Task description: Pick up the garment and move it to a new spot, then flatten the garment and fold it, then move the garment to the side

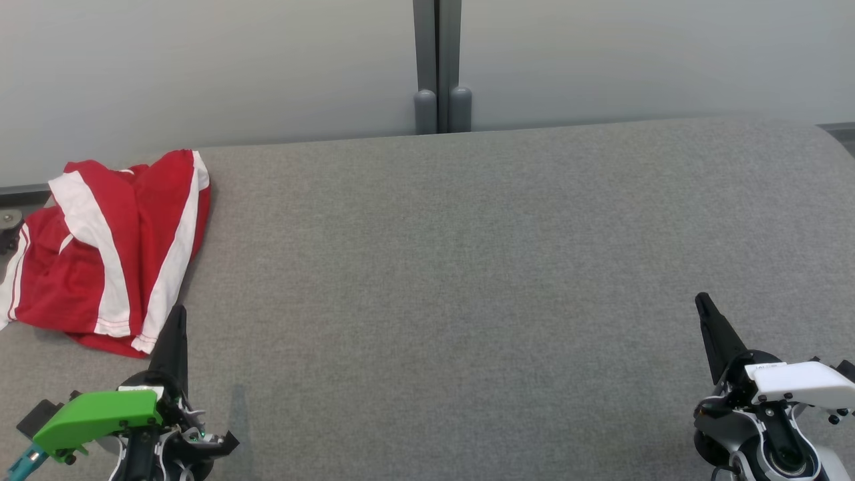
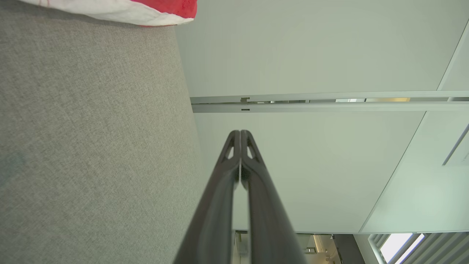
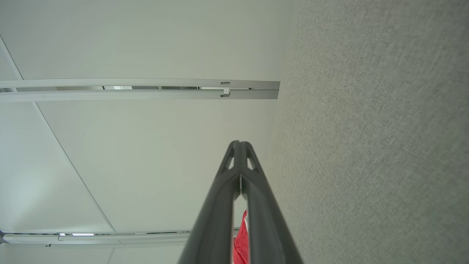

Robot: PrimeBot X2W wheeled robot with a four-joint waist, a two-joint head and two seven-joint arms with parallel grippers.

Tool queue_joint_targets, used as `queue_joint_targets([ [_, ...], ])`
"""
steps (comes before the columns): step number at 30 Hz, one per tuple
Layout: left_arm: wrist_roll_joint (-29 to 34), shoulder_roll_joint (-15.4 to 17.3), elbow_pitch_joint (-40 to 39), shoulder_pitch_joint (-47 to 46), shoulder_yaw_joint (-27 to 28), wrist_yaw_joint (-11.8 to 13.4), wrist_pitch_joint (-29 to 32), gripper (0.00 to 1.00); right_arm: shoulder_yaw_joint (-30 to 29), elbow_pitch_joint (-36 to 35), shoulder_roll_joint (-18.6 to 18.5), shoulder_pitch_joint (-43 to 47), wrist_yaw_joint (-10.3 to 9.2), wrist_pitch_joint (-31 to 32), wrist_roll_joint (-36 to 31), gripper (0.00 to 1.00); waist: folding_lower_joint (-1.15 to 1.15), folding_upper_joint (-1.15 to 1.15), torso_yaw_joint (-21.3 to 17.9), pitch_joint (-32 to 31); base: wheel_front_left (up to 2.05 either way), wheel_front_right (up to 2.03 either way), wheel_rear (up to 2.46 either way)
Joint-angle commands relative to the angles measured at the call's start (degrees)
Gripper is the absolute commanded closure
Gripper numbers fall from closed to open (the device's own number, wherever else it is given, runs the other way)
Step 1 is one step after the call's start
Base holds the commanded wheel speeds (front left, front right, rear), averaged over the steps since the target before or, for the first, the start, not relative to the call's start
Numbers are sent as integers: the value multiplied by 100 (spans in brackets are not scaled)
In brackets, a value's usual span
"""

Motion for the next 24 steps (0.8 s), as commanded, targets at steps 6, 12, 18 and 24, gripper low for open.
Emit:
queue_joint_targets([
  [6,-20,38,-19,-59,8,15,24,100,-10,-20,-29,-38,0,21,5,100,0,0,0,0,0,0,0],
  [12,-20,38,-19,-59,8,15,24,100,-10,-20,-29,-38,0,21,5,100,0,0,0,0,0,0,0],
  [18,-20,38,-19,-59,8,15,24,100,-10,-20,-29,-38,0,21,5,100,0,0,0,0,0,0,0],
  [24,-20,38,-19,-59,8,15,25,100,-10,-20,-29,-38,0,21,5,100,0,0,0,0,0,0,0],
])
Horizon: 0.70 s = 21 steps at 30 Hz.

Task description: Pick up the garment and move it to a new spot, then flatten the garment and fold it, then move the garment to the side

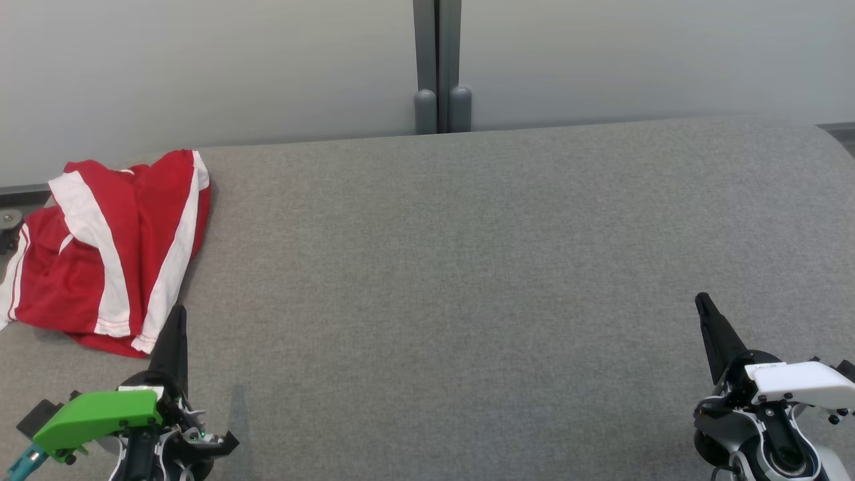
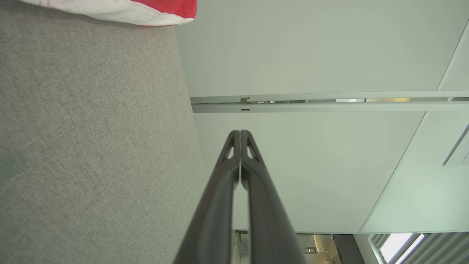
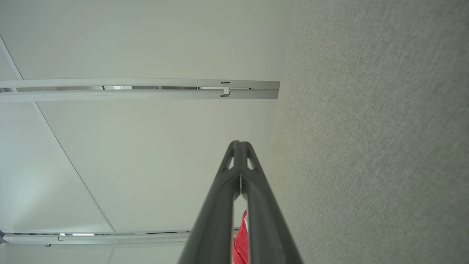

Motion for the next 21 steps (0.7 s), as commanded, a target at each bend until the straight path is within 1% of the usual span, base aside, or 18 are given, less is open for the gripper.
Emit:
queue_joint_targets([
  [1,-20,38,-19,-59,8,15,23,100,-10,-20,-29,-38,0,21,6,100,0,0,0,0,0,0,0],
  [21,-19,38,-19,-59,8,15,23,100,-10,-20,-29,-38,0,21,6,100,0,0,0,0,0,0,0],
])
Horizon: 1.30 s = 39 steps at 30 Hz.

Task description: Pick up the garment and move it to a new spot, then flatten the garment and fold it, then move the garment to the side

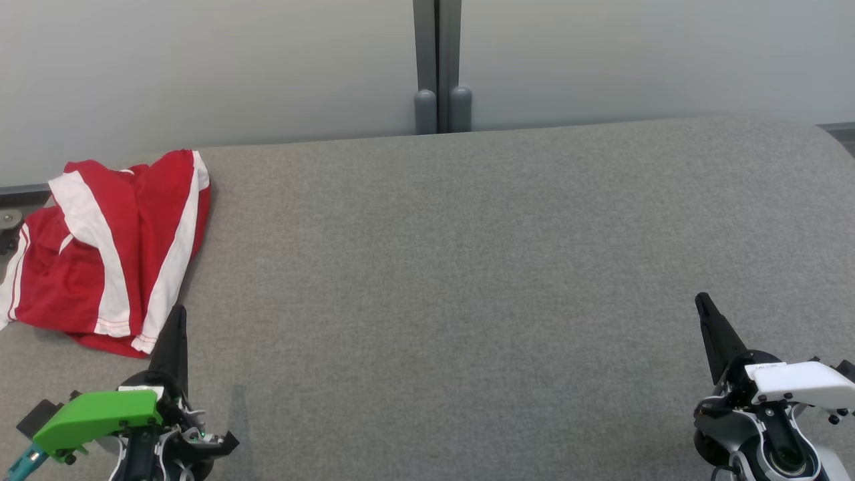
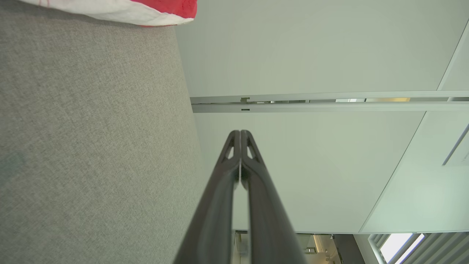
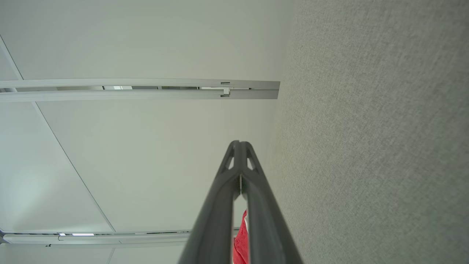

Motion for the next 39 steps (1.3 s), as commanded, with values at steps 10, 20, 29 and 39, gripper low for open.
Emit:
queue_joint_targets([
  [10,-19,38,-19,-59,8,15,24,100,-10,-20,-29,-38,0,21,6,100,0,0,0,0,0,0,0],
  [20,52,-34,150,189,-165,-11,-143,0,123,154,54,205,-1,-148,-81,0,0,0,1,0,0,0,0],
  [29,233,-26,19,266,-403,-30,-393,0,201,84,43,259,-1,-400,-443,0,0,0,5,1,0,0,0],
  [39,889,-18,-137,253,-525,-51,-640,0,109,-213,31,242,-1,-648,-1528,0,0,0,14,1,0,0,0],
])
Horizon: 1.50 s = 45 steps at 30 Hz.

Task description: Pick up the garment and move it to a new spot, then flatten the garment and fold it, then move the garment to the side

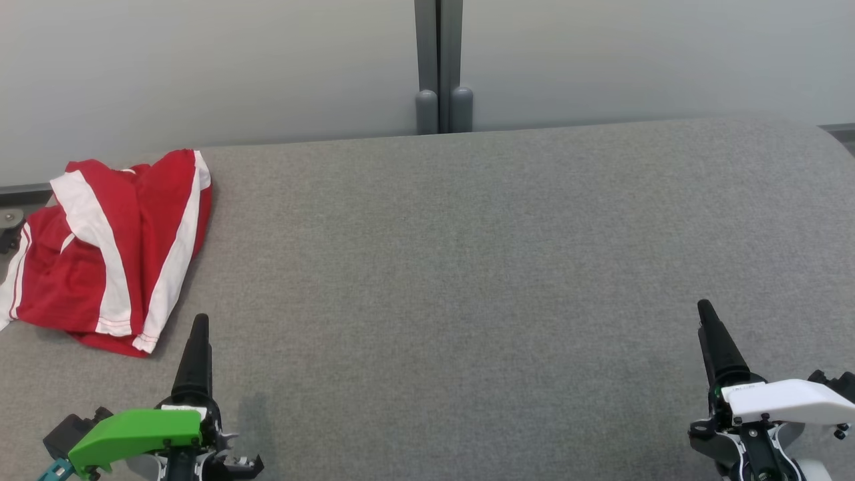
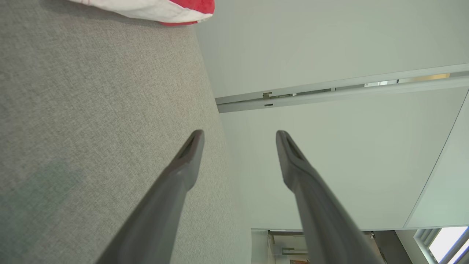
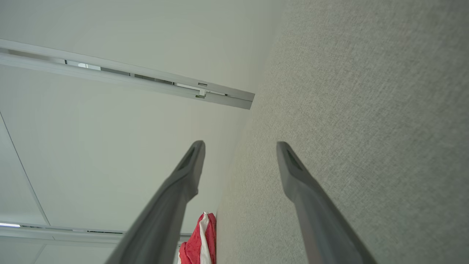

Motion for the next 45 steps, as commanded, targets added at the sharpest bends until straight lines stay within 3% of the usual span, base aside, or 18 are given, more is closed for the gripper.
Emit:
queue_joint_targets([
  [1,214,31,-142,-80,-26,-41,-60,0,-24,-195,-50,-53,2,-74,-314,0,0,0,2,1,0,0,0],
  [17,2044,44,-478,-151,-166,1,-400,0,42,-736,-63,19,2,-413,-2341,0,0,0,26,14,0,0,0],
  [33,3604,54,-310,60,-382,29,-691,0,286,-779,-74,166,2,-707,-4208,0,0,0,38,20,0,0,0],
  [45,4355,61,-102,167,-467,0,-882,0,413,-713,-82,267,3,-895,-5235,0,0,0,68,-17,0,0,0],
])
